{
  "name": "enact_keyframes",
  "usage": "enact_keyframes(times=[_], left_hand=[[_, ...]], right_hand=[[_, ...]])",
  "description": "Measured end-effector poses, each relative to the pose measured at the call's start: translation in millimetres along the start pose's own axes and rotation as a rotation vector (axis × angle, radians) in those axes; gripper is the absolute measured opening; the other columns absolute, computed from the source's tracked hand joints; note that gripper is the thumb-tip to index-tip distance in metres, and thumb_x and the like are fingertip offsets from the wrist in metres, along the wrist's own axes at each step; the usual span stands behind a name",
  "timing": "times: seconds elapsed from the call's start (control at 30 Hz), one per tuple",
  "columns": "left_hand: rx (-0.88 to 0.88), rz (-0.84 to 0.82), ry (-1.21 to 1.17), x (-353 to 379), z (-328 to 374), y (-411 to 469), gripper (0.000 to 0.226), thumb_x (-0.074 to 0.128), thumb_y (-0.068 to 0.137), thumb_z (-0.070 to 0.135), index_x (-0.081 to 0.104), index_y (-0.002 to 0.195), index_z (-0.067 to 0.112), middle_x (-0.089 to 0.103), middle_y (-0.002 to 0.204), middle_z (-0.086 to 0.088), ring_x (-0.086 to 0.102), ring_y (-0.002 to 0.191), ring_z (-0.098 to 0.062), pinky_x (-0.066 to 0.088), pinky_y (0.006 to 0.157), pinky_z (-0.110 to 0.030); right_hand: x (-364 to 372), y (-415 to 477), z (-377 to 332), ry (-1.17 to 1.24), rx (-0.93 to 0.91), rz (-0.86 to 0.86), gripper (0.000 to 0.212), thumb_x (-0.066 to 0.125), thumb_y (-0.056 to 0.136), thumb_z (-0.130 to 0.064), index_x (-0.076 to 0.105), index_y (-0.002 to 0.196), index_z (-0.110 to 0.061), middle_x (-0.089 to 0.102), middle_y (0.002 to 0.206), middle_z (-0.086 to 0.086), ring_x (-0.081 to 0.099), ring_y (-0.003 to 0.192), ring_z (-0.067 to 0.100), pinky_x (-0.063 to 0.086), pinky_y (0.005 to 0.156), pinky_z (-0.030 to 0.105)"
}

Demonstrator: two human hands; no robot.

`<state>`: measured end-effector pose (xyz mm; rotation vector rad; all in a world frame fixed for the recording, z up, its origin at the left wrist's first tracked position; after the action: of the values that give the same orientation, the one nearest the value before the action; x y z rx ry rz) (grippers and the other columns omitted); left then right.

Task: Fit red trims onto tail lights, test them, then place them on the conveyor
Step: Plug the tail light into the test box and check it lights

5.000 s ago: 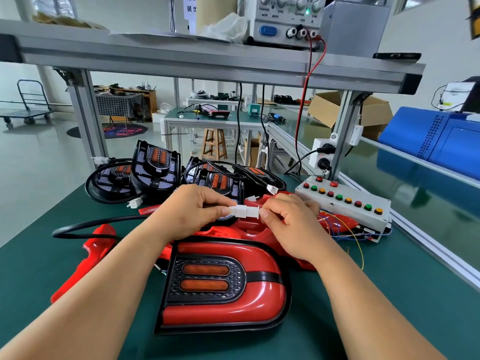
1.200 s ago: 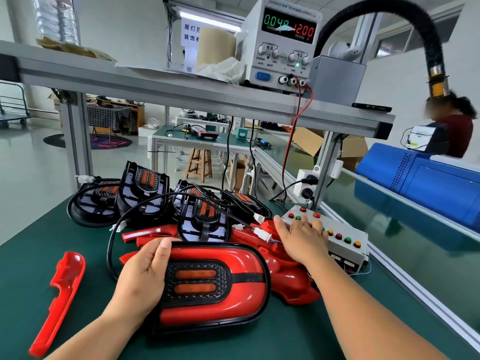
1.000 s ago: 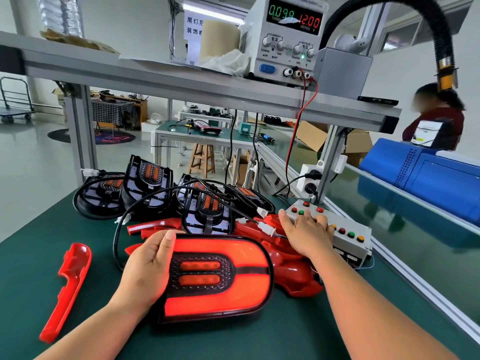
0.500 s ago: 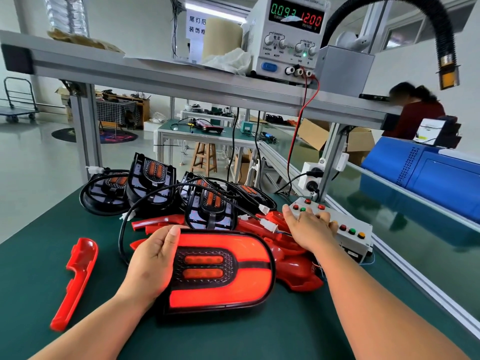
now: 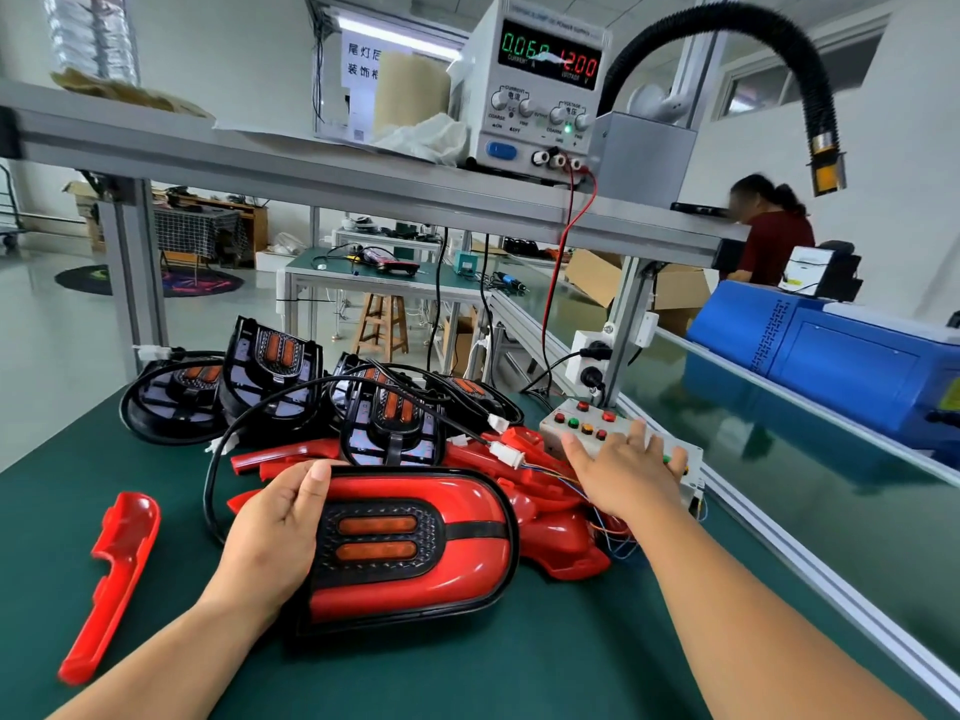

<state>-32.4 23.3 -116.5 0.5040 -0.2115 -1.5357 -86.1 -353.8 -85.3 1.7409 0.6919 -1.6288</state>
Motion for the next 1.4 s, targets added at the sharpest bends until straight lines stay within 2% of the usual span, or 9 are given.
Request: enact_keyframes(times=[0.2, 0.33, 0.6, 0.8, 0.9, 1.03, 1.2, 1.3, 1.4], left_hand=[[-0.015, -0.018, -0.01, 1.3, 0.8, -1.2, 0.054, 0.038, 0.091, 0.056, 0.059, 0.082, 0.007, 0.054, 0.068, 0.002, 0.047, 0.064, -0.01, 0.038, 0.062, -0.024], [-0.039, -0.018, 0.004, 1.4, 1.2, -0.6, 0.037, 0.041, 0.102, 0.038, 0.064, 0.077, 0.023, 0.067, 0.07, 0.009, 0.057, 0.064, 0.006, 0.041, 0.065, -0.022], [-0.007, -0.019, 0.013, 1.0, 5.6, -0.6, 0.04, 0.041, 0.102, 0.036, 0.058, 0.066, 0.035, 0.058, 0.059, 0.016, 0.05, 0.057, 0.005, 0.038, 0.055, -0.008], [-0.031, -0.019, 0.064, -0.2, 1.4, 0.4, 0.037, 0.041, 0.102, 0.038, 0.063, 0.08, 0.017, 0.067, 0.077, -0.009, 0.053, 0.066, -0.003, 0.041, 0.063, -0.016], [-0.019, -0.02, 0.044, -0.7, 4.1, -0.3, 0.037, 0.042, 0.102, 0.037, 0.062, 0.077, 0.018, 0.062, 0.068, -0.001, 0.05, 0.058, 0.005, 0.038, 0.057, -0.009], [-0.001, -0.021, 0.017, 0.1, 8.6, -1.3, 0.044, 0.038, 0.094, 0.049, 0.054, 0.069, 0.017, 0.049, 0.054, 0.013, 0.043, 0.052, 0.001, 0.035, 0.052, -0.012], [0.042, -0.008, 0.009, -0.9, 9.5, -1.7, 0.053, 0.037, 0.089, 0.055, 0.045, 0.072, 0.005, 0.035, 0.055, 0.013, 0.032, 0.052, -0.003, 0.03, 0.051, -0.017], [0.034, -0.021, -0.004, 0.1, 8.2, -1.7, 0.049, 0.037, 0.09, 0.054, 0.043, 0.067, 0.011, 0.037, 0.053, 0.012, 0.033, 0.052, -0.004, 0.03, 0.05, -0.016], [0.003, -0.02, -0.015, 0.9, 2.8, 0.7, 0.041, 0.041, 0.1, 0.042, 0.058, 0.07, 0.018, 0.056, 0.059, 0.01, 0.047, 0.056, 0.001, 0.037, 0.054, -0.011]], right_hand=[[10.3, -8.9, 19.6, -0.019, 0.005, -0.049, 0.105, -0.003, 0.079, -0.084, 0.021, 0.154, -0.015, -0.007, 0.164, 0.013, 0.006, 0.15, 0.035, -0.001, 0.116, 0.056], [10.3, -11.3, 19.8, -0.07, -0.044, -0.041, 0.11, -0.005, 0.075, -0.087, 0.018, 0.155, -0.016, -0.007, 0.164, 0.009, 0.009, 0.15, 0.036, 0.002, 0.116, 0.054], [-0.8, -9.3, 16.4, -0.151, -0.103, -0.063, 0.121, -0.018, 0.061, -0.087, 0.014, 0.156, -0.02, -0.014, 0.164, 0.002, 0.026, 0.144, 0.036, 0.019, 0.104, 0.047], [5.2, -13.2, 15.8, -0.119, -0.114, -0.085, 0.119, -0.016, 0.061, -0.088, 0.014, 0.156, -0.023, -0.014, 0.164, -0.001, 0.017, 0.147, 0.038, 0.016, 0.11, 0.046], [5.7, -12.6, 15.2, -0.111, -0.105, -0.094, 0.112, -0.011, 0.068, -0.087, 0.015, 0.155, -0.023, -0.014, 0.164, -0.002, 0.016, 0.147, 0.038, 0.017, 0.11, 0.048], [2.8, -11.7, 14.7, -0.119, -0.103, -0.081, 0.104, -0.007, 0.075, -0.086, 0.018, 0.154, -0.022, -0.02, 0.162, -0.002, 0.021, 0.145, 0.039, 0.021, 0.103, 0.048], [-3.2, -10.5, 14.1, -0.131, -0.102, -0.077, 0.102, -0.006, 0.076, -0.085, 0.024, 0.152, -0.023, -0.023, 0.161, -0.003, 0.028, 0.141, 0.038, 0.019, 0.101, 0.047], [-1.5, -10.1, 13.6, -0.156, -0.117, -0.087, 0.102, -0.005, 0.077, -0.085, 0.019, 0.154, -0.023, -0.024, 0.161, -0.004, 0.025, 0.143, 0.039, 0.014, 0.107, 0.05], [2.4, -10.1, 12.1, -0.196, -0.137, -0.09, 0.102, -0.006, 0.077, -0.085, 0.016, 0.155, -0.023, -0.023, 0.161, -0.004, 0.023, 0.144, 0.04, 0.015, 0.107, 0.05]])
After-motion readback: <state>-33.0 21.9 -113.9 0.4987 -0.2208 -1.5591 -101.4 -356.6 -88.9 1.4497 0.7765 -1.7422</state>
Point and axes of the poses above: each hand's wrist, its own y-axis towards the middle knuckle, its own x-axis out of the palm, z = x × y, the point moved 7 cm from there along y, towards the middle knuckle
